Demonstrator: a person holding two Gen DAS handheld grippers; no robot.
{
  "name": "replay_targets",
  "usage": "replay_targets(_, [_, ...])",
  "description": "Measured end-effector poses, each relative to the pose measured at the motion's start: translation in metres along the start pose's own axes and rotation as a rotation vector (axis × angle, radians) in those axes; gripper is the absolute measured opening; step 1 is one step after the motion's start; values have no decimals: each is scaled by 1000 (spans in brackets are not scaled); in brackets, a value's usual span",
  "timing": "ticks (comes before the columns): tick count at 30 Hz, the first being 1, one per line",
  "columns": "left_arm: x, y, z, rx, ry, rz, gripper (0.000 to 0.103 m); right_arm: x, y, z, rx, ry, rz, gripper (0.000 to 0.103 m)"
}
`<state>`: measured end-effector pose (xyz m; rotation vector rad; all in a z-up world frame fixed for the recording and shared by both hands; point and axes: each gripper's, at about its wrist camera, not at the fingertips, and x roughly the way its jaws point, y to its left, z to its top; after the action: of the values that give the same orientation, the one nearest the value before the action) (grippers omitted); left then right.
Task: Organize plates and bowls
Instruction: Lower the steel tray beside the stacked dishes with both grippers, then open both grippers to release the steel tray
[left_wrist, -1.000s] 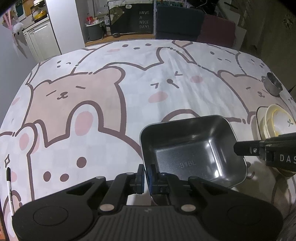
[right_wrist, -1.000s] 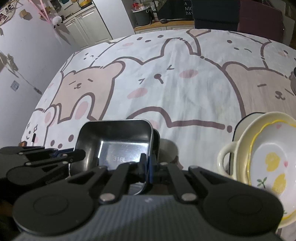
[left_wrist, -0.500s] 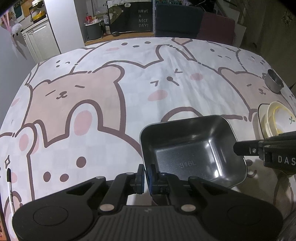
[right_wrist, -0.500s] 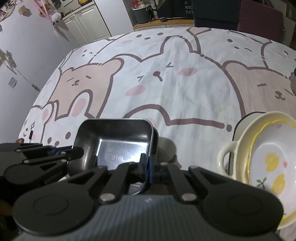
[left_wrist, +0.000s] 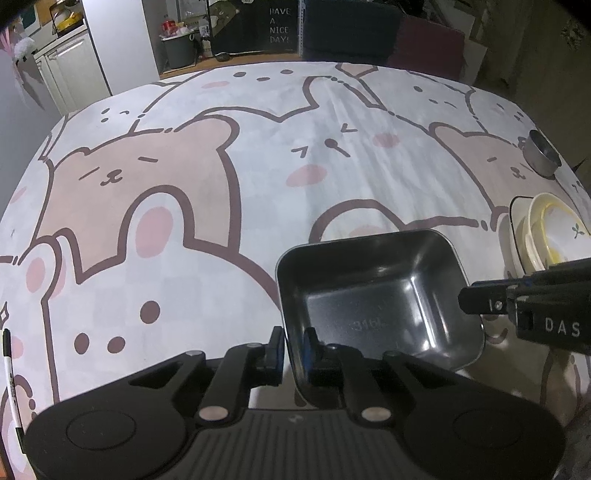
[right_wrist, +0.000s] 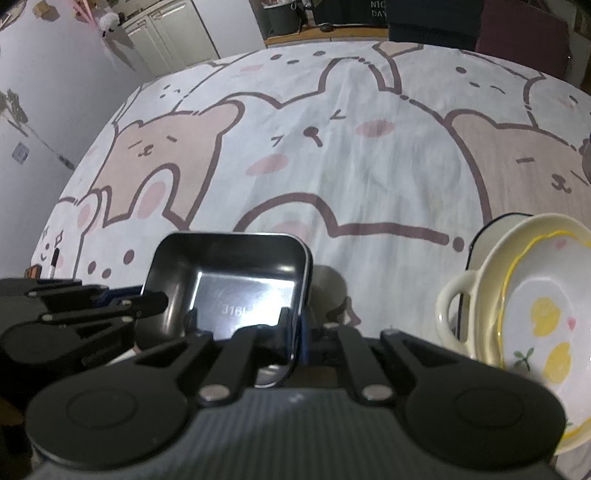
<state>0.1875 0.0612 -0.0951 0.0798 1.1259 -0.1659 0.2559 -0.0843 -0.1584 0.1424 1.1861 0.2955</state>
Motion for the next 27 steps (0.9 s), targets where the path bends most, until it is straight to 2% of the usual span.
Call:
replay_targets(2, [-1,1,0,-9,-4,-12,28,-1,1,-1,-12,-1,2,13])
replay_targets(4, [-4,2,0,-18,-14,-18,38,-4,2,-2,-15,-6,11,18])
replay_targets(8, [-9,6,-1,-42,-24,-27,52,-10,2,-3,-29,-20,26,39])
replay_targets(13, [-18,9,-4,-53,-42,-27,72,-14,2,-6,-54,-26,16,52])
replay_targets(16, [-24,12,-7,-68,-59,-24,86,-18,3,-9,-72,-43,6,66])
replay_targets(17, [-27,14,-8,-74,-67,-17,90,-20,3,-10,-81,-51,6,75])
replay_targets(18, [-30,16,-9,-80,-76,-5,91,-22,2,-11,-88,-55,10,84])
replay_targets(21, [-38,22,-9,-91,-103,35,98,-31,3,-14,-108,-72,10,93])
replay_targets(24, [-45,26,-8,-96,-123,40,103,-43,5,-17,-139,-106,-1,103])
replay_targets(27, [-53,25,-5,-102,-148,46,103,-58,4,-19,-156,-155,-23,103])
